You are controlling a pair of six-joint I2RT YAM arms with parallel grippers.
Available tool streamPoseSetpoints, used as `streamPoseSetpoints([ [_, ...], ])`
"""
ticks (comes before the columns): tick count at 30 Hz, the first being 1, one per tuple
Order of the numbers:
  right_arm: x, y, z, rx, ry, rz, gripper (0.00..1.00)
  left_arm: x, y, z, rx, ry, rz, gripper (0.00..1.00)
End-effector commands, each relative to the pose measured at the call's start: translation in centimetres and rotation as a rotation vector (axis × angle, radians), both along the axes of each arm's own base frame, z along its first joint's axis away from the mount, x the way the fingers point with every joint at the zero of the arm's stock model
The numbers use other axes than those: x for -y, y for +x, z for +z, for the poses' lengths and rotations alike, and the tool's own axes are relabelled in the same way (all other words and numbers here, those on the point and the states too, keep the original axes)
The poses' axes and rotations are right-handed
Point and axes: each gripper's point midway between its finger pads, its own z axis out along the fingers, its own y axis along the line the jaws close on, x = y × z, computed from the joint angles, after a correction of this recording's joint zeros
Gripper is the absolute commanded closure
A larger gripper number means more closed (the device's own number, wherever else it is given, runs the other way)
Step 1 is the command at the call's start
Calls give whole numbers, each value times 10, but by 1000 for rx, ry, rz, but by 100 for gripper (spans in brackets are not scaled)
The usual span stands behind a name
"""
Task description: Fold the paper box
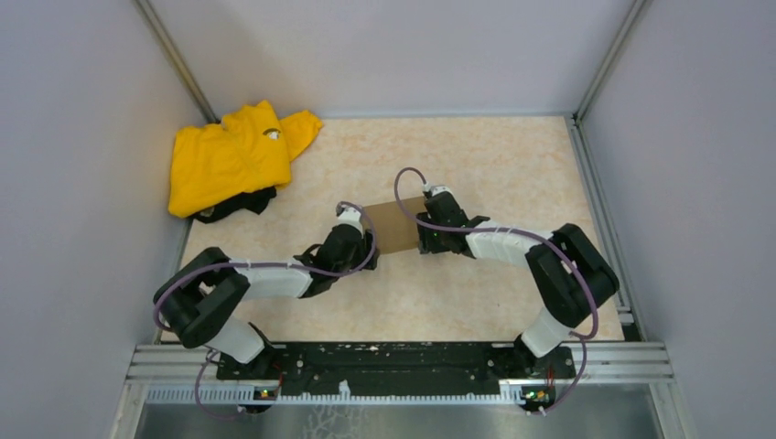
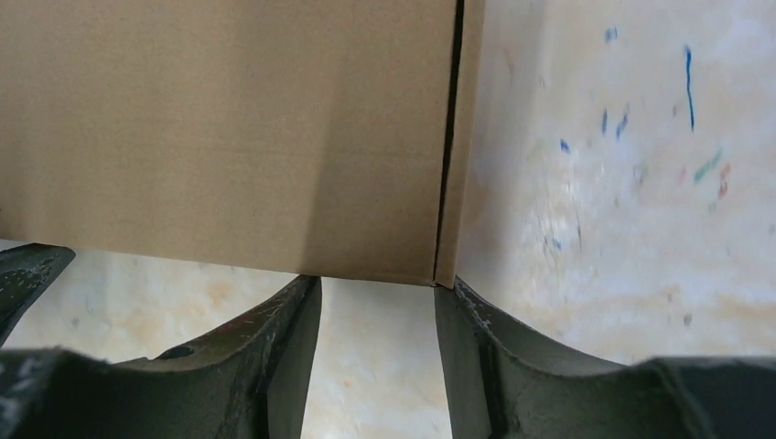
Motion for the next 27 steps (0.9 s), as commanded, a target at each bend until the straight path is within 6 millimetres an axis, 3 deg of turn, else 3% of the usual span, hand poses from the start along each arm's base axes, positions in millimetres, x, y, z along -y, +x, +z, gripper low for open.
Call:
streamPoseSetpoints([
  [1, -11, 25, -2, 27, -15, 18, 50, -16, 13, -13, -35, 17, -3, 35],
  [4, -11, 33, 3, 39, -16, 27, 46, -21, 24, -3, -28, 36, 12, 31],
  [7, -4, 30, 23, 93, -7, 22, 43, -20, 22, 16, -25, 19, 5, 24],
  [8, 0, 27, 33, 121, 1, 16, 41, -21, 21, 25, -15, 10, 5, 4],
  [9, 4, 25, 52, 169, 24, 9, 39, -23, 17, 31, -12, 4, 5, 2],
  [10, 11, 19, 56, 181, 19, 0, 29, -26, 14, 40, 0, -3, 5, 1],
  [12, 25, 9, 85, 252, 41, -22, 4, -32, 8, 65, 30, -27, 6, 1],
  [18, 71, -23, 140, 427, 46, -78, 1, -72, -17, 124, 120, -55, 70, 1],
  [21, 93, -29, 147, 500, 55, -150, 1, -94, -30, 134, 154, -84, 135, 1],
  [23, 106, -27, 142, 509, 58, -207, 1, -102, -32, 134, 187, -113, 165, 1],
  [27, 135, -15, 129, 562, 15, -343, 1, -128, -30, 118, 188, -98, 313, 1],
])
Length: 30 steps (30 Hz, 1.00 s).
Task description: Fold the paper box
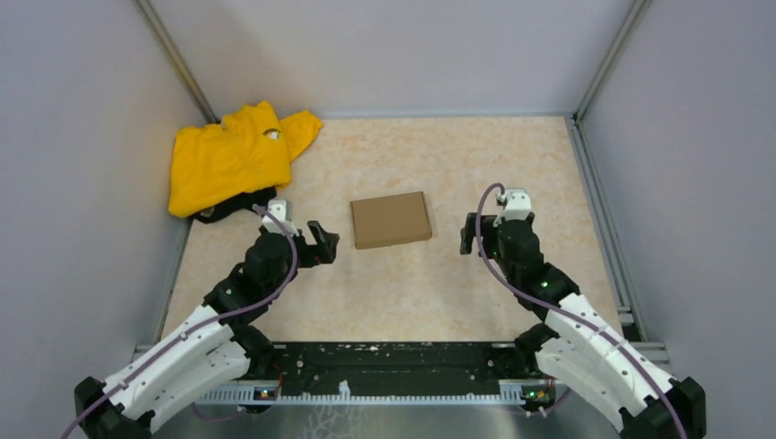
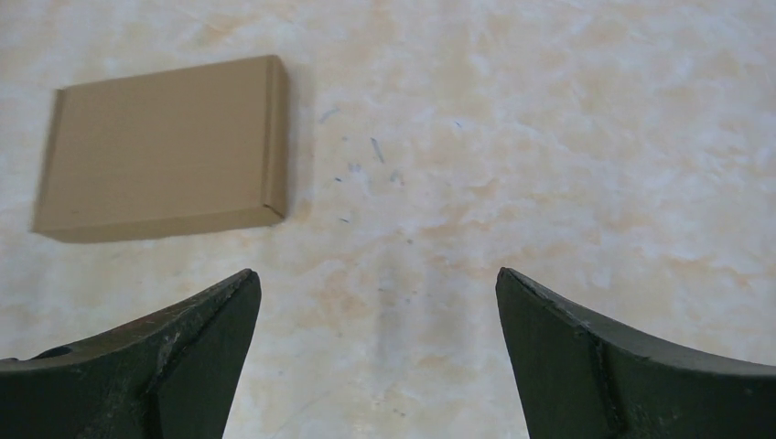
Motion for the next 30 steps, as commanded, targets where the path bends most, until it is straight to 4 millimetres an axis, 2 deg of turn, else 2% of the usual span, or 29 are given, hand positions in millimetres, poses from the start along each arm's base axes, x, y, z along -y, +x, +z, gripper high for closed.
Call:
streamPoseSetpoints([
  [1, 35, 15, -19, 37, -34, -165, 1, -35, 2, -40, -39, 79, 160, 1],
  [4, 59, 28, -29, 43, -22, -246, 1, -53, 12, -49, 3, 126, 222, 1],
  [5, 69, 30, -36, 29, -22, -279, 1, -55, 19, -44, 35, 134, 208, 1],
  [10, 110, 39, -40, 121, -66, -417, 1, -69, 46, -41, 76, 179, 231, 1],
  [13, 124, 41, -37, 213, -109, -463, 1, -74, 60, -46, 91, 210, 223, 1],
  [19, 138, 52, -20, 400, -153, -523, 1, -92, 85, -61, 72, 266, 239, 1],
  [21, 135, 58, -18, 437, -162, -496, 1, -99, 92, -66, 66, 273, 238, 1],
  [23, 134, 64, -20, 458, -159, -493, 1, -102, 97, -67, 65, 282, 222, 1],
  [25, 136, 68, -32, 437, -174, -506, 1, -109, 101, -68, 81, 310, 223, 1],
  [28, 141, 66, -37, 461, -166, -525, 1, -127, 102, -73, 100, 313, 232, 1],
  [30, 139, 64, -37, 496, -182, -499, 1, -131, 102, -73, 131, 290, 206, 1],
])
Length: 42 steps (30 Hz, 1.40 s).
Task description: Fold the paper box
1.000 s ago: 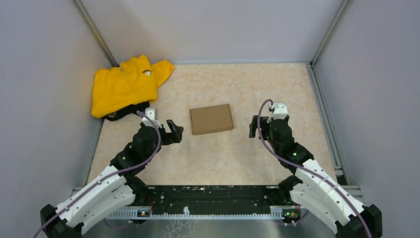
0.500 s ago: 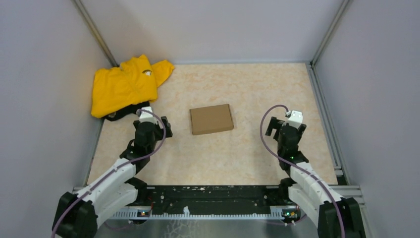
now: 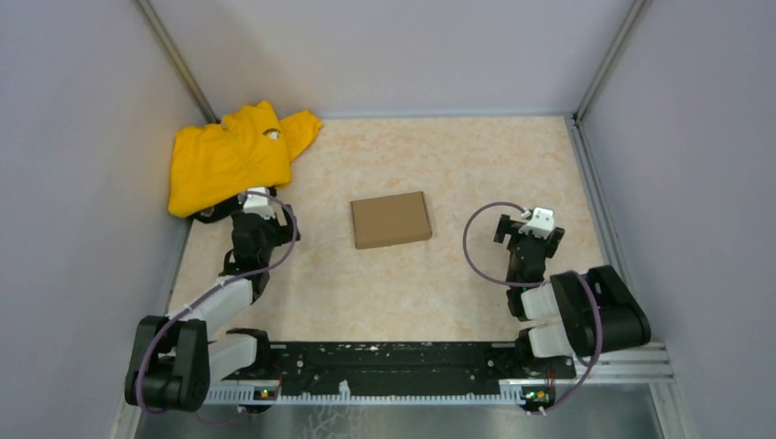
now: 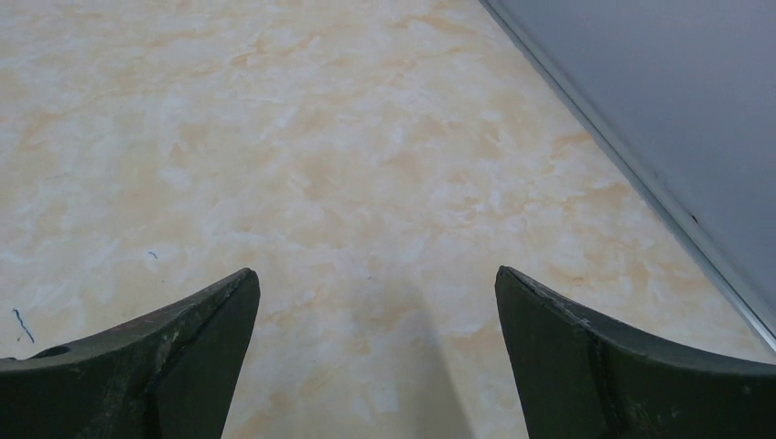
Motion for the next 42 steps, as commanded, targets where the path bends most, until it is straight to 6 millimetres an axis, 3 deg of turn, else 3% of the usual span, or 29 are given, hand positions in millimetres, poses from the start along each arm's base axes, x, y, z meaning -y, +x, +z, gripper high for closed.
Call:
streamPoseSetpoints([
  [1, -3, 4, 42, 225, -22, 43, 1, -6, 10, 17, 128, 1, -87, 1],
  [2, -9, 6, 36, 203, -36, 80, 1, -9, 11, 16, 136, 10, -89, 1],
  [6, -8, 3, 44, 252, -36, 79, 1, -22, 15, 4, 139, -1, -89, 1],
  [10, -15, -3, 39, 240, -60, 131, 1, -8, 33, -2, 134, -44, -218, 1],
  [15, -21, -3, 40, 241, -72, 168, 1, -12, 53, 0, 156, -25, -211, 1],
  [21, -20, -3, 40, 242, -74, 166, 1, -14, 46, 10, 292, 2, -206, 1],
  [26, -20, -2, 39, 237, -75, 164, 1, -3, 40, -2, 268, 28, -246, 1],
  [30, -21, -1, 40, 238, -75, 166, 1, -1, 46, -8, 243, 47, -241, 1],
  [38, -32, 4, 29, 177, -97, 234, 1, 0, 47, -6, 253, 60, -235, 1],
  [42, -32, 10, 38, 208, -99, 229, 1, 0, 47, -6, 254, 61, -235, 1],
])
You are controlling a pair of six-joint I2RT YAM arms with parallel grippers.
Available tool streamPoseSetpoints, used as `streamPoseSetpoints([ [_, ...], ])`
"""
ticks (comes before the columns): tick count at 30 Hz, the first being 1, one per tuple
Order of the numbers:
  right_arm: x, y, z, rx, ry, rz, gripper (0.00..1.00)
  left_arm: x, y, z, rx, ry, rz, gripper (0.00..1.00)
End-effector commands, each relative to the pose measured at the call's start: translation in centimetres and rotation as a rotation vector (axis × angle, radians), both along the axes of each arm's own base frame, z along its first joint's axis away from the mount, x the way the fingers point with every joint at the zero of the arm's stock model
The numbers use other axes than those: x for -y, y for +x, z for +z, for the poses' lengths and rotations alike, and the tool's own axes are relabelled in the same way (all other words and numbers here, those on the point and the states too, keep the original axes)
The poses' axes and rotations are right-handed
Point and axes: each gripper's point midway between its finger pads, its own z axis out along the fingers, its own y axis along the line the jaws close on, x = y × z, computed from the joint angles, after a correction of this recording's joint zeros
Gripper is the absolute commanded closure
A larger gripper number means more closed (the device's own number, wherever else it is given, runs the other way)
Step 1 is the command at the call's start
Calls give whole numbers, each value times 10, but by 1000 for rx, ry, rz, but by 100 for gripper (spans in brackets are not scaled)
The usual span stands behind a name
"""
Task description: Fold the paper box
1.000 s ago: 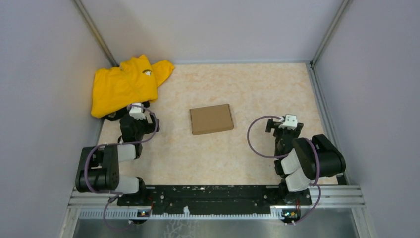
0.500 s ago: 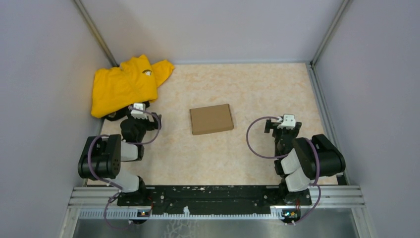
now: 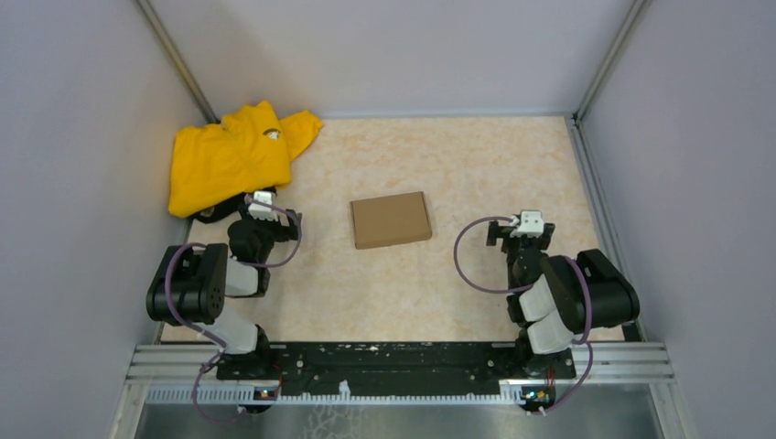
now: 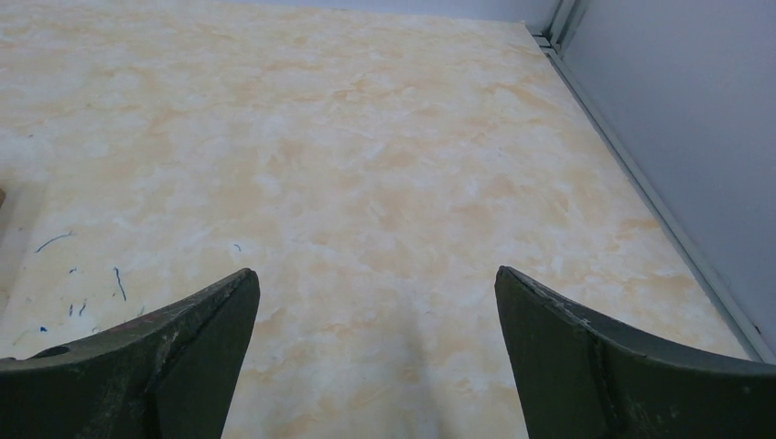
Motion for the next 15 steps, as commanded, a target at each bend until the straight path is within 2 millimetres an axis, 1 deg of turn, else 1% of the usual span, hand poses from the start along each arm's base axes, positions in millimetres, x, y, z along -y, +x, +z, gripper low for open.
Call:
streamPoseSetpoints([
  [1, -2, 5, 26, 97, 7, 16, 1, 1, 8, 16, 61, 14, -4, 1],
  [15, -4, 8, 23, 76, 9, 23, 1, 1, 8, 16, 61, 14, -3, 1],
])
